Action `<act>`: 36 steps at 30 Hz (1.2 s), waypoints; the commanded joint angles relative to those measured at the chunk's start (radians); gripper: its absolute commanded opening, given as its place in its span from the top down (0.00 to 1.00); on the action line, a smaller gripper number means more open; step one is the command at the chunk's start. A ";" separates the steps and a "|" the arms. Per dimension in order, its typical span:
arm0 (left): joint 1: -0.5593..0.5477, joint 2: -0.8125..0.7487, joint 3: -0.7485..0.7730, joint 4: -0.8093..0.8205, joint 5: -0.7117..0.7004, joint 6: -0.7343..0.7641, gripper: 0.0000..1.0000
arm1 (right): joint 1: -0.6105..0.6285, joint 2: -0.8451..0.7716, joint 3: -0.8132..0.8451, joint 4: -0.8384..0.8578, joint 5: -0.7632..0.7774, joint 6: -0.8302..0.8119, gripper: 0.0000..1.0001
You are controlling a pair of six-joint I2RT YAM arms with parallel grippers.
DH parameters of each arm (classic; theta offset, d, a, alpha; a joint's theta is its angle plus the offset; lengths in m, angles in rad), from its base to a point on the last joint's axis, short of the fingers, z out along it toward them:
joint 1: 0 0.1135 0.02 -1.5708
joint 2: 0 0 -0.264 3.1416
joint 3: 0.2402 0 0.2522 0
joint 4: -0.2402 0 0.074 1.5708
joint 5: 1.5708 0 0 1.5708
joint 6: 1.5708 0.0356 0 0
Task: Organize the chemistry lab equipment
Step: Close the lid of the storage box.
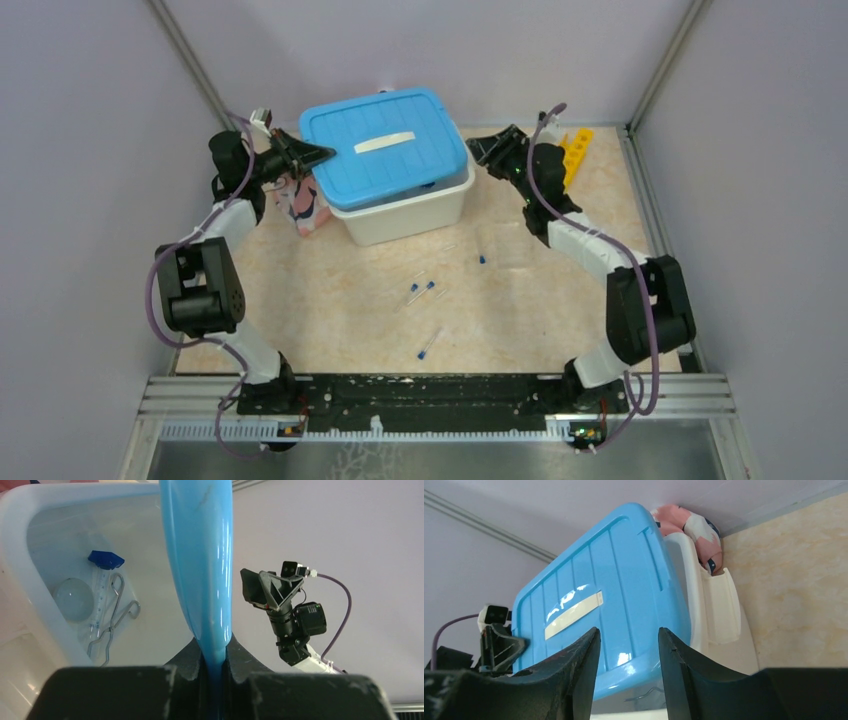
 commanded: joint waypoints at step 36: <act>-0.033 0.067 0.054 -0.070 0.094 0.058 1.00 | -0.008 0.253 0.336 -0.344 -0.119 -0.219 0.52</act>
